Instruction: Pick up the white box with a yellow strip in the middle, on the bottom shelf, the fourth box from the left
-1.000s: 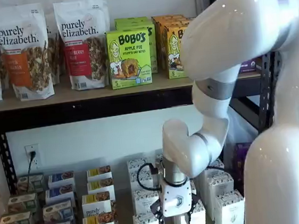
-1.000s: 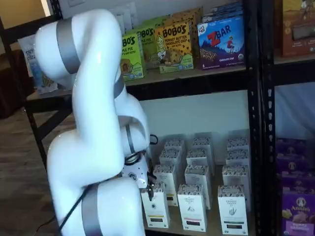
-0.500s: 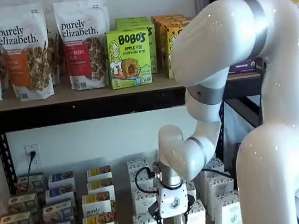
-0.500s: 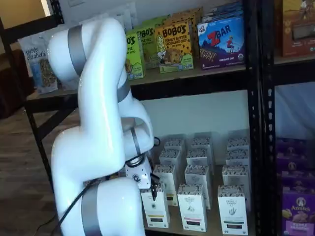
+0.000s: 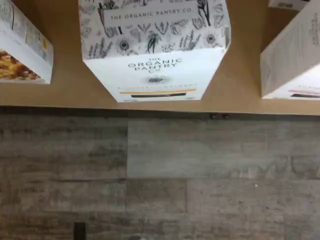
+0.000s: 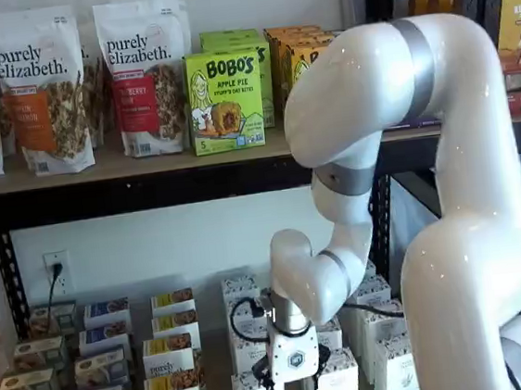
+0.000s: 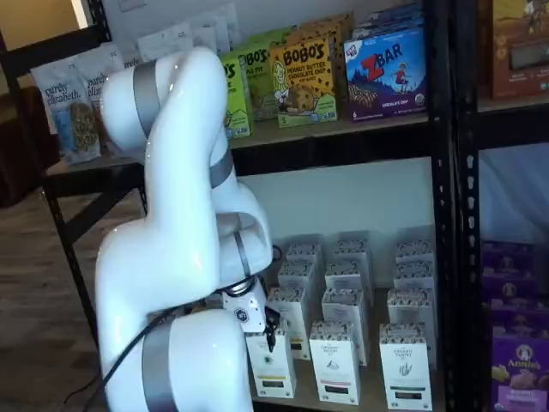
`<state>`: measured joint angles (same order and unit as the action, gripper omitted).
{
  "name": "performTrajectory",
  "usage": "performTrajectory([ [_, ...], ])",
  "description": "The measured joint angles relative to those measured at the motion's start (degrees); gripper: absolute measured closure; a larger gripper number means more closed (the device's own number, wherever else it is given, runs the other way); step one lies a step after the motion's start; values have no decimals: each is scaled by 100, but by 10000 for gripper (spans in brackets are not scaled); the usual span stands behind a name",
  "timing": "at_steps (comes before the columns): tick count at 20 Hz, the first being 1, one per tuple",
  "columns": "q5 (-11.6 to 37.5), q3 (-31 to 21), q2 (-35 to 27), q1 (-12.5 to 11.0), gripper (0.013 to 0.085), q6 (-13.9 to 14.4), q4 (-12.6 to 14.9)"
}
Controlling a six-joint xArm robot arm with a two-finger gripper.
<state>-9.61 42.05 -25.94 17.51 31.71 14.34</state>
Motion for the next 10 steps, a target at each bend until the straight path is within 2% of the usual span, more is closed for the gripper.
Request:
performTrajectory([
  [2, 46, 164, -184, 7, 130, 77, 72],
  [4, 76, 324, -348, 1, 130, 267, 269],
  [10, 109, 845, -780, -89, 130, 1190, 1294],
])
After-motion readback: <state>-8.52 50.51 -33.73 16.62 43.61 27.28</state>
